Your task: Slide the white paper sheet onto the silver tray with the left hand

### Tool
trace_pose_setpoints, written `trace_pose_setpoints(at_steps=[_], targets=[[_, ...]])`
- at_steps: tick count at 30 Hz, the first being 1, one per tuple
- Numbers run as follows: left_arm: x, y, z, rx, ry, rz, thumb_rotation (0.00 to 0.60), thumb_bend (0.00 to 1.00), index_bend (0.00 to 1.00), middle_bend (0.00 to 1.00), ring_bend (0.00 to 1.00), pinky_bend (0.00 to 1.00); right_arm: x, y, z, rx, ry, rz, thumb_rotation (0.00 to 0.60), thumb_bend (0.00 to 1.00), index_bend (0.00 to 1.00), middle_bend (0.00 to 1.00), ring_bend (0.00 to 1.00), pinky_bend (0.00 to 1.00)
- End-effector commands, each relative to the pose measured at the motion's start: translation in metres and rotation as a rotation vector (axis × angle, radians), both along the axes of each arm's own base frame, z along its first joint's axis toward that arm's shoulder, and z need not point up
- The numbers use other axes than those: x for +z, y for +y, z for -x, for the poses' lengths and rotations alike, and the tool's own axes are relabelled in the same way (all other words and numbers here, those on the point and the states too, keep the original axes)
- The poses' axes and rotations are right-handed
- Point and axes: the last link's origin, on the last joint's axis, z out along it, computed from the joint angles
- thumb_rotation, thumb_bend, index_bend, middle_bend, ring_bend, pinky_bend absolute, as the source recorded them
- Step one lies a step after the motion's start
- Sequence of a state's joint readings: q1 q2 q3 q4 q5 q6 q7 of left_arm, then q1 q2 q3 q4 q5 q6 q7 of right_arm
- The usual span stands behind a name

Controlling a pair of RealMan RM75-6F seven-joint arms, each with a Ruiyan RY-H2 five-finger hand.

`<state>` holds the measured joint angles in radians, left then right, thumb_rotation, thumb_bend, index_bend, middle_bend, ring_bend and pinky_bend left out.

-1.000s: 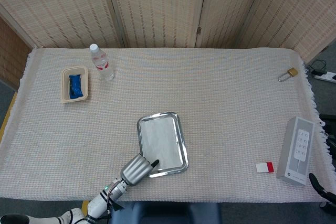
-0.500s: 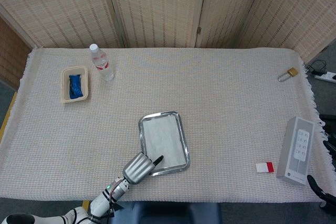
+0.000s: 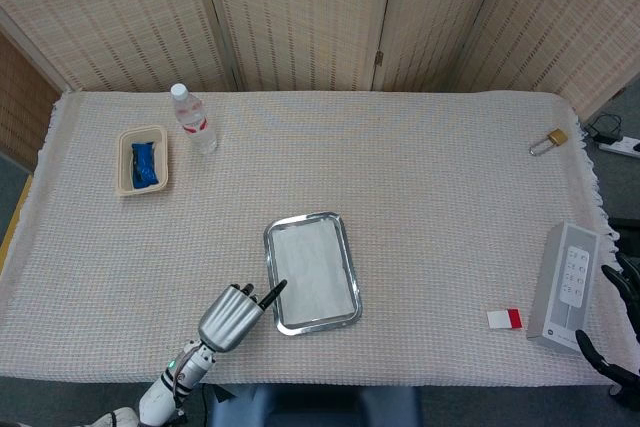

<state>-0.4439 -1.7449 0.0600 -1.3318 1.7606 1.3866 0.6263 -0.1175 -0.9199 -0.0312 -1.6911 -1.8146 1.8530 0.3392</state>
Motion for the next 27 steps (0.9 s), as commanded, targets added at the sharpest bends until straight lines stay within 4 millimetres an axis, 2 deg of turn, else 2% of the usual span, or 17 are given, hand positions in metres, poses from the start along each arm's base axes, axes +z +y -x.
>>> trace_pose_setpoints(at_steps=[1, 3, 6, 9, 13, 16, 18, 23, 27], targets=[[0.05, -0.018, 0.035, 0.151, -0.023, -0.11, 0.6, 0.37, 0.17, 0.53, 0.38, 0.67, -0.006, -0.004, 0.0, -0.009, 0.008, -0.023, 0.6, 0.4, 0.0, 0.0, 0.0, 0.0], [0.071, -0.034, 0.056, 0.257, -0.023, -0.142, 0.6, 0.32, 0.13, 0.42, 0.34, 0.64, -0.01, -0.009, 0.001, -0.022, 0.013, -0.047, 0.6, 0.4, 0.0, 0.0, 0.0, 0.0], [0.101, -0.057, 0.082, 0.398, -0.039, -0.194, 0.6, 0.26, 0.08, 0.31, 0.29, 0.62, -0.017, -0.015, 0.0, -0.036, 0.037, -0.055, 0.6, 0.4, 0.0, 0.0, 0.0, 0.0], [0.133, -0.08, 0.104, 0.513, -0.096, -0.274, 0.6, 0.2, 0.07, 0.24, 0.25, 0.55, -0.025, -0.019, -0.001, -0.047, 0.068, -0.066, 0.6, 0.4, 0.0, 0.0, 0.0, 0.0], [0.17, -0.107, 0.126, 0.617, -0.214, -0.363, 0.6, 0.16, 0.07, 0.17, 0.23, 0.49, -0.036, -0.025, 0.0, -0.083, 0.112, -0.077, 0.6, 0.4, 0.0, 0.0, 0.0, 0.0], [0.189, -0.112, 0.129, 0.636, -0.268, -0.392, 0.6, 0.14, 0.06, 0.14, 0.22, 0.41, -0.044, -0.028, 0.0, -0.117, 0.132, -0.081, 0.6, 0.4, 0.0, 0.0, 0.0, 0.0], [0.198, -0.113, 0.13, 0.642, -0.292, -0.418, 0.6, 0.13, 0.05, 0.12, 0.2, 0.37, -0.049, -0.027, -0.001, -0.132, 0.139, -0.087, 0.6, 0.4, 0.0, 0.0, 0.0, 0.0], [0.203, -0.112, 0.135, 0.684, -0.276, -0.422, 0.6, 0.12, 0.03, 0.08, 0.15, 0.24, -0.054, -0.023, -0.002, -0.142, 0.153, -0.094, 0.6, 0.4, 0.0, 0.0, 0.0, 0.0], [0.198, -0.11, 0.134, 0.66, -0.233, -0.417, 0.6, 0.12, 0.03, 0.08, 0.17, 0.24, -0.05, -0.022, -0.001, -0.143, 0.142, -0.086, 0.6, 0.4, 0.0, 0.0, 0.0, 0.0]])
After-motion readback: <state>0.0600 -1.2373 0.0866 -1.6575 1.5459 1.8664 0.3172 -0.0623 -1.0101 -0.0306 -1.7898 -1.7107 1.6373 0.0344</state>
